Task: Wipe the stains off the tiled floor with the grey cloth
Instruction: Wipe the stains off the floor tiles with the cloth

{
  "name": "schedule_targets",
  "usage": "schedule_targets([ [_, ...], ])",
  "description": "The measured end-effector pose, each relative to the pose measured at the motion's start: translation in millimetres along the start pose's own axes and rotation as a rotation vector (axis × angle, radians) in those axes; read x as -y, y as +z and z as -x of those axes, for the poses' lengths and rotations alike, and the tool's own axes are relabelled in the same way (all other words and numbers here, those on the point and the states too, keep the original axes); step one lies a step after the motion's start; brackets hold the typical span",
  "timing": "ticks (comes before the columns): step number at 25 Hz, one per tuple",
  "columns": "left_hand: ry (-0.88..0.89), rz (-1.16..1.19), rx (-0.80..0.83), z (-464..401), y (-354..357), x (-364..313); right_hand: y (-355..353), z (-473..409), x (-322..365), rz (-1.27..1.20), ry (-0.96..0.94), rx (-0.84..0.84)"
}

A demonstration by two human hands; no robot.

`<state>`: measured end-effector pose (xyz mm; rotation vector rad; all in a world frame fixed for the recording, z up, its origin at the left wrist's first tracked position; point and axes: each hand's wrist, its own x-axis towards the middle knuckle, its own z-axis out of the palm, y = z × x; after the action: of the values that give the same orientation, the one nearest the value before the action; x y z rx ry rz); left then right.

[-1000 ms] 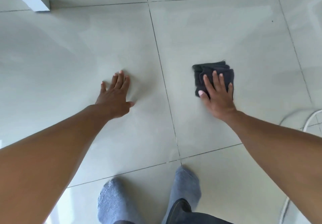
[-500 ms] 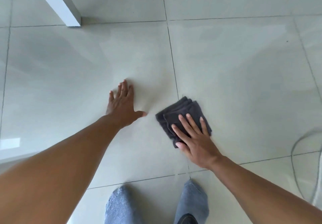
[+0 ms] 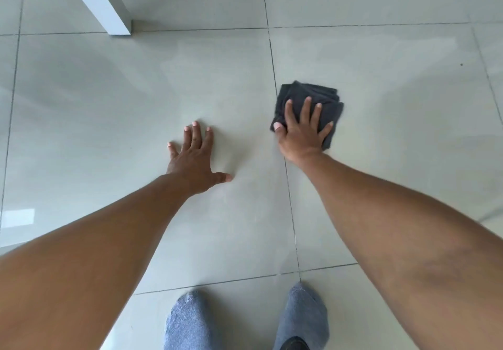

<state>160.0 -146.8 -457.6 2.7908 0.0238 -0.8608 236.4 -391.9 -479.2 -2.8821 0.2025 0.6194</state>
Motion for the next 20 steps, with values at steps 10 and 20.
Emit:
schedule_targets([
  [10,-0.012,-0.041,0.037,0,-5,-6,43,81,14,0.051,-0.256,0.038],
  [20,-0.020,-0.066,0.055,-2,-4,-9,31,64,29,0.063,-0.264,0.092],
])
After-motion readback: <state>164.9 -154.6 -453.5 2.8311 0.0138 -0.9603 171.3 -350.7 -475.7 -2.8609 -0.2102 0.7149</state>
